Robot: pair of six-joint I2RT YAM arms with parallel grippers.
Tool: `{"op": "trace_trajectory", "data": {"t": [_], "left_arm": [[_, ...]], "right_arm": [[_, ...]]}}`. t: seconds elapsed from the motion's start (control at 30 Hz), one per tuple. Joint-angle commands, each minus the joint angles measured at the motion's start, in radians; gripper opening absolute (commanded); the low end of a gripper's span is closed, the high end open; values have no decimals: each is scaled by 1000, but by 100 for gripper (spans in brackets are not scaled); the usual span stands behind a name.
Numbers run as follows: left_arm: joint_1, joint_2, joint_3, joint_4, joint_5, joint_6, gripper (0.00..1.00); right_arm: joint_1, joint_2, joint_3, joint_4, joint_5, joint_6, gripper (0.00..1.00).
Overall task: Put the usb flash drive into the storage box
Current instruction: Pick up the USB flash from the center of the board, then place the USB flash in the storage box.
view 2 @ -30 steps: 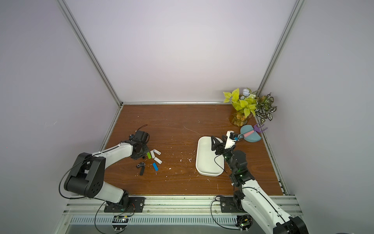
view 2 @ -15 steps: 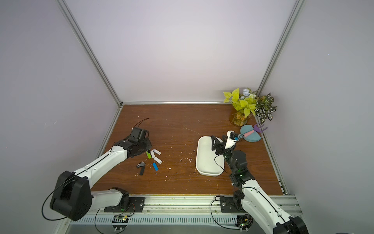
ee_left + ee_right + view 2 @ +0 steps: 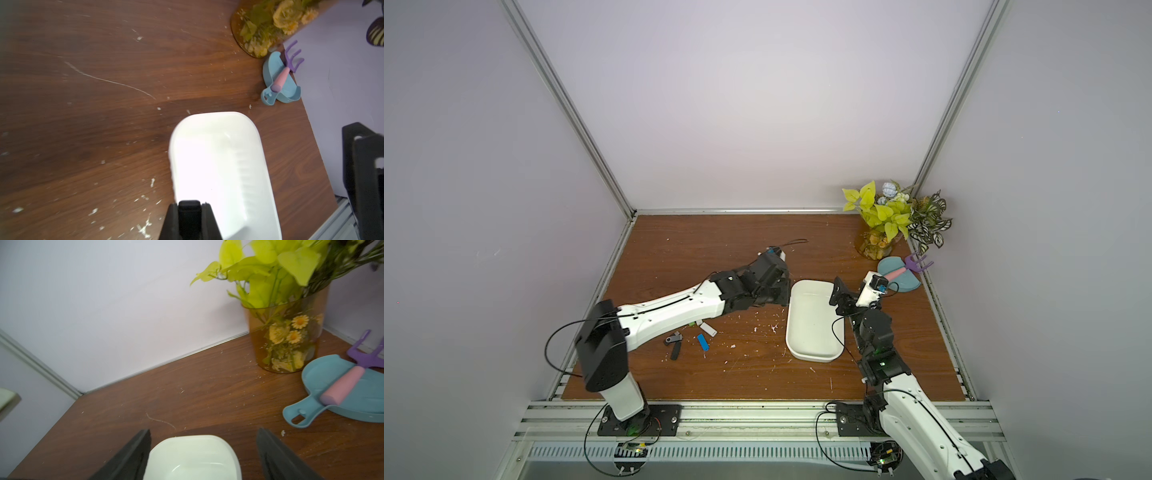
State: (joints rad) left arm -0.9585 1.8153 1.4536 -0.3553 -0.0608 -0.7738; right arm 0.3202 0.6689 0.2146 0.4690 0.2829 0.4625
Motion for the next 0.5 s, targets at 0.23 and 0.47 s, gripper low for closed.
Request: {"op": "trace_trajectory", "data": {"t": [0.23,0.47], "left_arm": [[-78,325,268,165,176,34,0],[-82,459,372,136,146,20,0]], "right_arm": [[-65,-46,14,-139,185,128,85],[-72,-45,9,-126,166,130,84]]}}
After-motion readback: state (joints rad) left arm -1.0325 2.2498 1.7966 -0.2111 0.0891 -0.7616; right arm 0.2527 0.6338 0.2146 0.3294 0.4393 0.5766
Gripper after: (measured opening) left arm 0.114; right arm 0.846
